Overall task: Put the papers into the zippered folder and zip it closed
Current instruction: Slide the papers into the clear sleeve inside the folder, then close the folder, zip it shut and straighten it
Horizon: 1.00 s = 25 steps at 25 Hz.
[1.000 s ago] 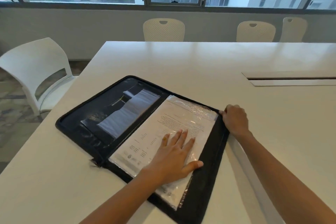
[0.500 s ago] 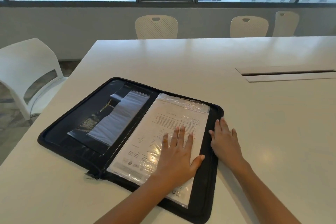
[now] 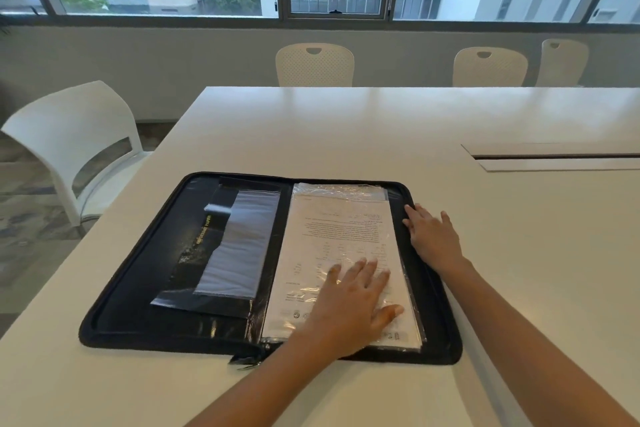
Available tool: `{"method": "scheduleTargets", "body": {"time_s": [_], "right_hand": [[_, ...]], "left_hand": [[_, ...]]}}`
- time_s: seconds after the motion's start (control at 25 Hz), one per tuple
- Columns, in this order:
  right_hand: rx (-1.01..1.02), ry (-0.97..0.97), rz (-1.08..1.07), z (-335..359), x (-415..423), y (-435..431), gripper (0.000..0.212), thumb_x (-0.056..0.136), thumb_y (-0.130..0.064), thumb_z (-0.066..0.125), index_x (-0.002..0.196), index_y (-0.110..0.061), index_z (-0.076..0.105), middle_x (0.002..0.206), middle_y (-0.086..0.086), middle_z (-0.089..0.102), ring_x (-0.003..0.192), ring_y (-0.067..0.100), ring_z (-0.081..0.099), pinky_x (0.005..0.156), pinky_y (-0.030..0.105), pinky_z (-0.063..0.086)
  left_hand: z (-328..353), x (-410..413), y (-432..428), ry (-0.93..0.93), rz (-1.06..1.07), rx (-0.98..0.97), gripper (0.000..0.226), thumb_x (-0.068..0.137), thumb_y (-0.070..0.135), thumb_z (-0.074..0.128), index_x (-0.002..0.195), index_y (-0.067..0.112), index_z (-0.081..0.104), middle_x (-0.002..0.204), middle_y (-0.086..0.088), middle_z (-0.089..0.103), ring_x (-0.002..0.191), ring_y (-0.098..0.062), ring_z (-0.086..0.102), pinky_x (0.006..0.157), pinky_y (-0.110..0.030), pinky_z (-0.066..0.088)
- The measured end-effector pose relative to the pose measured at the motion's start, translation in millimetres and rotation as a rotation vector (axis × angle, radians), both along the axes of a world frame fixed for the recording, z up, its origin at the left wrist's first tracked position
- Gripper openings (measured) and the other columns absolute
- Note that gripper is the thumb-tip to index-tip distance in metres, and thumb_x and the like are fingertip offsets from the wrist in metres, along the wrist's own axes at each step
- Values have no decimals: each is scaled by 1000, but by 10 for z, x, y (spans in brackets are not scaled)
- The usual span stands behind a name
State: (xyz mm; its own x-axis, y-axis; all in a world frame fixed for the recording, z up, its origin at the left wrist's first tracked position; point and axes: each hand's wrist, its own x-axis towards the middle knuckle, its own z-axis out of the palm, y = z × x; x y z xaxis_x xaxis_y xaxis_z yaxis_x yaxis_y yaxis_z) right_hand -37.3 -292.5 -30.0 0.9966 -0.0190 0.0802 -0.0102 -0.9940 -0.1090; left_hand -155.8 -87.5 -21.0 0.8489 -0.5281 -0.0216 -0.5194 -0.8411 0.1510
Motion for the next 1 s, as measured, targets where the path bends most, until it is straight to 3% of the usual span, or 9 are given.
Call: {"method": "scheduleTargets", "body": {"time_s": [0.08,0.16,0.28,0.48,0.64,0.76,0.88,1.0], "right_hand": [[36,1,-20,21,-5,22,46,104,-31,27,147,-18,34,153,9,39,136,25,42,116,49,21],[108,-39,-29,32,-70,62,46,104,-31,28,147,-16,35,152,12,39,135,28,43,115,50,22],[196,-118,11,31,-220,191,47,103,-33,30,146,-16,36,154,13,35,141,27,33,116,50,20],[166,-59,152,9,-419,522,54,102,-44,27,150,-19,28,161,11,18,149,24,8,120,48,9],[135,23,198,-38,-449,723,59,100,-51,21,152,-21,22,162,10,11,150,24,1,121,50,3],[171,31,180,-72,-447,745,59,100,-52,21,151,-23,22,162,9,11,150,23,1,121,49,4],[195,6,176,-104,-445,712,58,100,-51,23,151,-24,23,162,8,12,150,21,3,121,46,5],[195,-6,177,-128,-438,697,58,99,-53,23,151,-26,24,162,6,13,150,20,4,121,46,4]], "left_hand": [[76,122,291,-124,92,-51,62,95,60,22,147,26,25,151,1,38,136,-19,38,112,-46,28],[157,339,751,-219,271,-40,56,95,55,32,141,24,36,137,0,52,121,-18,52,105,-42,39],[242,638,1569,-224,604,118,49,94,54,37,126,18,48,123,-8,58,112,-24,55,98,-47,44],[254,750,2411,-52,1008,170,62,92,58,39,127,8,49,130,-22,51,119,-38,47,97,-52,37],[261,703,2600,8,1109,61,67,90,58,47,131,6,43,132,-25,48,122,-41,44,96,-51,38],[373,711,2811,96,1181,-65,65,89,56,52,125,2,48,124,-25,54,114,-42,50,96,-49,43],[599,714,3021,232,1159,-211,64,91,53,54,121,-3,55,122,-26,57,109,-42,53,95,-51,45],[943,644,3063,287,1079,-449,54,91,43,59,123,-1,57,121,-22,56,96,-33,52,85,-45,45]]}}
